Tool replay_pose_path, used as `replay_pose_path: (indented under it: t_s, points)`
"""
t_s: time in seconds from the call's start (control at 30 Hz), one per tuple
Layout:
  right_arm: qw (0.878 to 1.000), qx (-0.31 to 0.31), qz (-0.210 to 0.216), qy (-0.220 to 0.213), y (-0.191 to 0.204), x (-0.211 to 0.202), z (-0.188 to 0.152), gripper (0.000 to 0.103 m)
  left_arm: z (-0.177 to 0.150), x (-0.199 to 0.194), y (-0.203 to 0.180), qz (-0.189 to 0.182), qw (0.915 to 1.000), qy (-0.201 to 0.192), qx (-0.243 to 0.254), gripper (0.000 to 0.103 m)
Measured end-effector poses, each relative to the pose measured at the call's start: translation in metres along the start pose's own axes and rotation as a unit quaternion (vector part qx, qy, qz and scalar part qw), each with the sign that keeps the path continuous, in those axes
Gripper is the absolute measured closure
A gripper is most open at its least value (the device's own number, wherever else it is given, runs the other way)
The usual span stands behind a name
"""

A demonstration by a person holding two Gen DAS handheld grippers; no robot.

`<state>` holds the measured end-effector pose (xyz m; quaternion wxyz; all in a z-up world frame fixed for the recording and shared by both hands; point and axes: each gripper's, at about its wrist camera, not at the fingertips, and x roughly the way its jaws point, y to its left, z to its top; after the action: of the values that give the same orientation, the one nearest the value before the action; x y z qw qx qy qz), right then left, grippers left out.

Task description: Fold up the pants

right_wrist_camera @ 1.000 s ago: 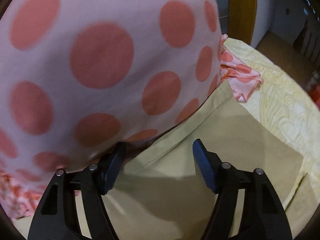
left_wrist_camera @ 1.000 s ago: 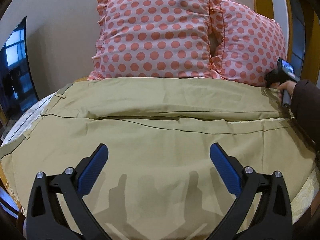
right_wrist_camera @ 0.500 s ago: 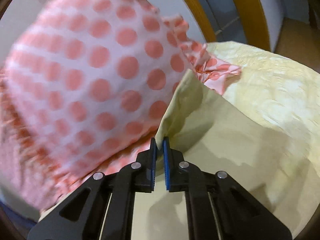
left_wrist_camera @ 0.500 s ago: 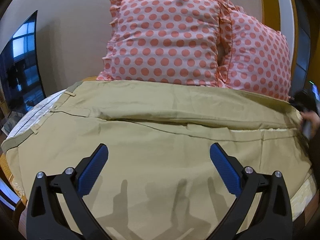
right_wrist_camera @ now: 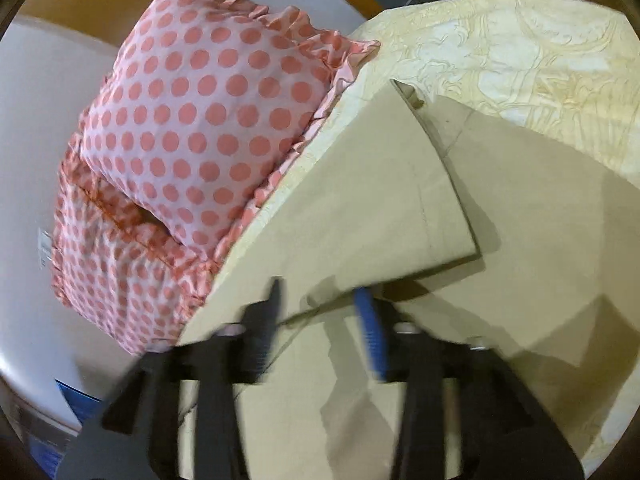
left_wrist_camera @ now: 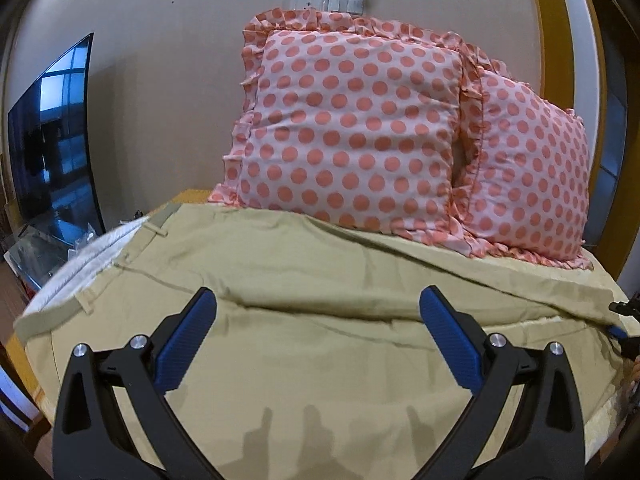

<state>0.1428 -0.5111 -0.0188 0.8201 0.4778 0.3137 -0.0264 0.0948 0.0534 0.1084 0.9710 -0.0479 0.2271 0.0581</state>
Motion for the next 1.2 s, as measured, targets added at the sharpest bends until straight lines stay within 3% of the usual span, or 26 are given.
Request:
replay_pose_path:
  t_s: [0.03, 0.1, 0.13, 0.23, 0.37, 0.6, 0.67, 0.7, 0.73, 0.77, 0.8, 0.83, 0.9, 1.0, 1.07, 1.2]
  points:
    - [1.000, 0.005, 0.000, -0.002, -0.002, 0.003, 0.001, 0.045, 0.008, 0.007, 0.005, -0.010, 0.9999, 0.004, -0.004, 0.002]
    - [1.000, -0.002, 0.002, -0.014, -0.004, 0.006, 0.002, 0.064, 0.021, 0.024, 0.013, -0.024, 0.9994, 0.018, -0.019, 0.002]
    - [1.000, -0.008, 0.001, -0.019, -0.005, 0.009, 0.005, 0.098, 0.026, 0.033, 0.017, -0.028, 0.9988, 0.027, -0.030, 0.002]
    - [0.998, -0.015, 0.040, -0.040, -0.008, -0.007, 0.004, 0.101, 0.042, 0.071, 0.033, -0.039, 0.9949, 0.050, -0.078, 0.002]
    - [0.993, -0.050, 0.059, -0.094, -0.005, -0.054, -0.006, 0.101, 0.056, 0.128, 0.044, -0.038, 0.9876, 0.091, -0.122, 0.002]
    - [0.990, -0.048, 0.065, -0.117, -0.017, -0.090, -0.017, 0.101, 0.060, 0.197, 0.049, 0.039, 0.9780, 0.146, -0.144, 0.003]
    - [0.990, -0.044, 0.064, -0.114, -0.020, -0.088, -0.018, 0.101, 0.057, 0.208, 0.053, 0.045, 0.9751, 0.159, -0.148, 0.011]
    - [0.990, -0.045, 0.062, -0.114, -0.020, -0.086, -0.019, 0.101, 0.054, 0.218, 0.055, 0.039, 0.9721, 0.175, -0.151, 0.023]
    - [0.991, -0.045, 0.059, -0.114, -0.021, -0.084, -0.020, 0.101, 0.053, 0.222, 0.058, 0.032, 0.9703, 0.184, -0.154, 0.043]
    - [0.991, -0.043, 0.058, -0.114, -0.022, -0.082, -0.021, 0.101, 0.049, 0.228, 0.061, 0.021, 0.9679, 0.194, -0.159, 0.053]
    - [0.991, -0.040, 0.056, -0.113, -0.023, -0.080, -0.021, 0.101, 0.046, 0.230, 0.065, 0.013, 0.9656, 0.200, -0.166, 0.077]
    - [0.992, -0.038, 0.055, -0.111, -0.024, -0.078, -0.022, 0.101, 0.043, 0.229, 0.069, 0.014, 0.9641, 0.200, -0.174, 0.089]
    - [0.992, -0.028, 0.057, -0.105, -0.029, -0.075, -0.022, 0.101, 0.040, 0.218, 0.073, 0.010, 0.9636, 0.188, -0.189, 0.095]
    - [0.992, -0.029, 0.058, -0.105, -0.031, -0.076, -0.021, 0.101, 0.043, 0.175, 0.071, 0.015, 0.9765, 0.136, -0.166, 0.103]
    - [0.992, -0.033, 0.064, -0.100, -0.031, -0.076, -0.019, 0.101, 0.045, 0.132, 0.068, 0.024, 0.9864, 0.084, -0.139, 0.103]
    - [0.992, -0.060, 0.058, -0.094, -0.026, -0.077, -0.018, 0.101, 0.030, 0.045, 0.073, 0.030, 0.9942, 0.021, -0.102, 0.103]
